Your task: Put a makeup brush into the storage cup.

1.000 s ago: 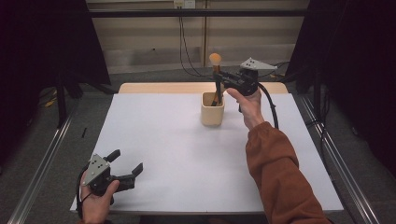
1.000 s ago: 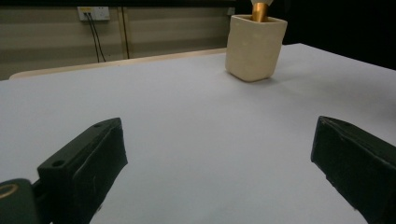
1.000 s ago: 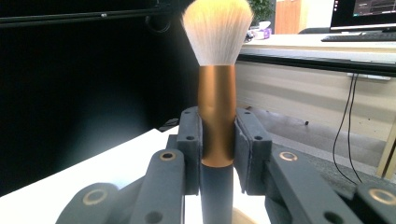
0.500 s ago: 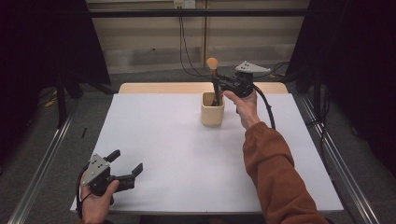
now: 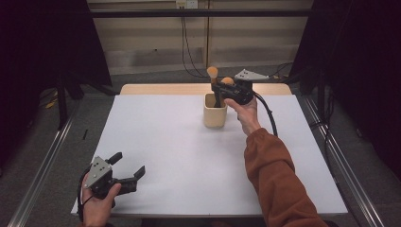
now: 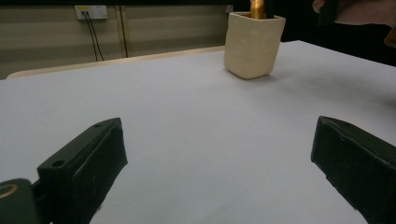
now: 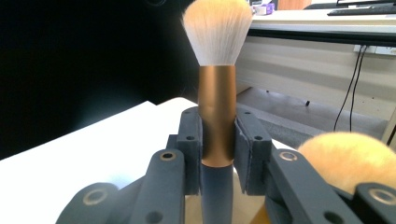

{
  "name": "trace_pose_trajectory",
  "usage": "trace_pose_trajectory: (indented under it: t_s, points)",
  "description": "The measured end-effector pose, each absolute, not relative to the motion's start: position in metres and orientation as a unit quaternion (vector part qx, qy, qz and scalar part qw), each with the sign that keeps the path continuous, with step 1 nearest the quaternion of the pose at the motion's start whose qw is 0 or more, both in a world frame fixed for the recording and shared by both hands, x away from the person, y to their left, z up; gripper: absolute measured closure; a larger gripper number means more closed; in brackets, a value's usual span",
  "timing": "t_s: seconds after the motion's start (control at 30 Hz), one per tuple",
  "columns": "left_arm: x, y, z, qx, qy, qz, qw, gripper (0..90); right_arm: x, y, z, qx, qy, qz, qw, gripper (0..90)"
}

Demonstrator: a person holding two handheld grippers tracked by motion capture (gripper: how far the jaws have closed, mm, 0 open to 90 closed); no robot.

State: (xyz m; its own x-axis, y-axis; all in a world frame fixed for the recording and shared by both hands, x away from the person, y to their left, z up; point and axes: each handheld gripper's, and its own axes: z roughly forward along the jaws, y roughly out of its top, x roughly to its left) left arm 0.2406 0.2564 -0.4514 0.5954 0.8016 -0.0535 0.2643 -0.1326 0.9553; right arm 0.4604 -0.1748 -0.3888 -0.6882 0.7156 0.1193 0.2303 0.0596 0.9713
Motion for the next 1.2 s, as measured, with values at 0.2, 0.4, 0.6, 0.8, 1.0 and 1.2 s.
trace_pose_trajectory:
  t_s: [0.2, 0.4, 0.6, 0.8, 1.0, 1.2]
  points:
    - [0.241, 0.256, -0.451, 0.709, 0.377, 0.249, 0.541, 3.2, 0.459, -0.178, -0.394, 0.343, 0.701, 0.591, 0.202, 74.7]
    - [0.241, 0.257, -0.452, 0.706, 0.381, 0.250, 0.542, 3.2, 0.457, -0.177, -0.401, 0.343, 0.704, 0.589, 0.200, 74.7]
    - [0.241, 0.257, -0.452, 0.708, 0.379, 0.250, 0.541, 3.2, 0.453, -0.176, -0.408, 0.340, 0.710, 0.583, 0.201, 74.6]
    - [0.241, 0.257, -0.452, 0.707, 0.380, 0.249, 0.541, 3.2, 0.450, -0.176, -0.417, 0.346, 0.713, 0.577, 0.196, 74.5]
    - [0.242, 0.258, -0.451, 0.704, 0.384, 0.251, 0.542, 3.2, 0.447, -0.175, -0.421, 0.345, 0.718, 0.573, 0.196, 74.4]
    - [0.242, 0.258, -0.451, 0.704, 0.383, 0.253, 0.542, 3.2, 0.444, -0.177, -0.427, 0.353, 0.716, 0.571, 0.190, 74.3]
